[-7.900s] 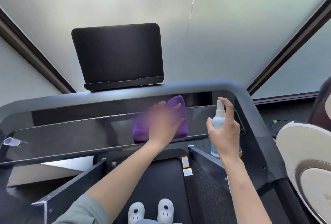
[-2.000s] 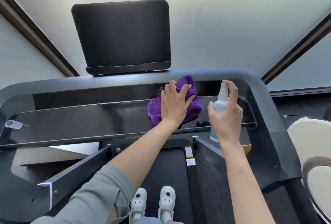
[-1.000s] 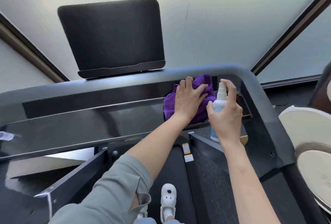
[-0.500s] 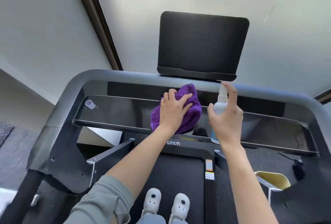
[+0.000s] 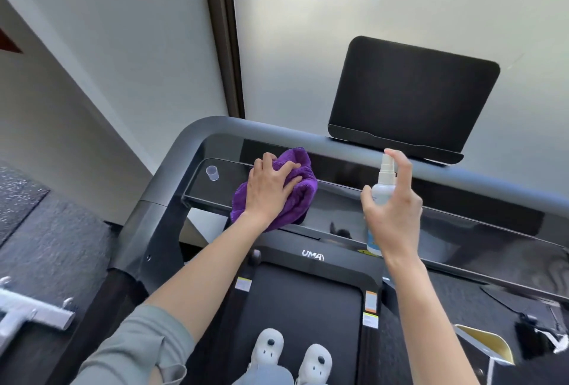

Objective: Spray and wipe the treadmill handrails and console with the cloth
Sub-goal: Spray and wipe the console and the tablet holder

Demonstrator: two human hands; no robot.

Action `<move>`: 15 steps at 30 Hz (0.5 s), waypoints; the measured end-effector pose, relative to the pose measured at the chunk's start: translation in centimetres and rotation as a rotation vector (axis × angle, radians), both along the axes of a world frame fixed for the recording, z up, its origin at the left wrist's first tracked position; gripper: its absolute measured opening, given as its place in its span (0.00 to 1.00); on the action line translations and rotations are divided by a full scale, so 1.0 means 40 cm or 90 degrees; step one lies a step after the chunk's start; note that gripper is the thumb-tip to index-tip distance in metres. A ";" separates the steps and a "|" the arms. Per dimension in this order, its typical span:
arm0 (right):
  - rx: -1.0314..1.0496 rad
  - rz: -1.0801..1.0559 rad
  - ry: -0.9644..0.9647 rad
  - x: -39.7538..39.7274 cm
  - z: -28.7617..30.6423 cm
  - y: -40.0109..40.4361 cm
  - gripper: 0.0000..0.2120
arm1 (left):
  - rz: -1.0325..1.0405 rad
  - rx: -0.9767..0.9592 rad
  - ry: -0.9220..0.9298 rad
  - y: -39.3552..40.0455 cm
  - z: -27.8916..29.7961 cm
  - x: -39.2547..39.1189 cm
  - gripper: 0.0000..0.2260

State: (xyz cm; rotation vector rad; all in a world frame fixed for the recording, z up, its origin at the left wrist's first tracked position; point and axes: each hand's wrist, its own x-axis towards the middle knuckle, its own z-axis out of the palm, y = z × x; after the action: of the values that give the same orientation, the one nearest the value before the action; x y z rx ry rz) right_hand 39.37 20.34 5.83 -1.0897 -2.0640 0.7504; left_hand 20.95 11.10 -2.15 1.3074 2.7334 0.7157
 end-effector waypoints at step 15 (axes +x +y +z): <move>-0.002 0.000 -0.009 -0.058 0.004 -0.014 0.29 | -0.035 0.051 -0.076 -0.111 0.013 -0.141 0.14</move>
State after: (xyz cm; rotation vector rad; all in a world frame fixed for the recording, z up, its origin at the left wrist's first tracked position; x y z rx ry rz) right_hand 37.06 19.79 6.00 -1.1006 -2.0749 0.7483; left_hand 15.29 6.65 -1.61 1.3033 2.5913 0.8773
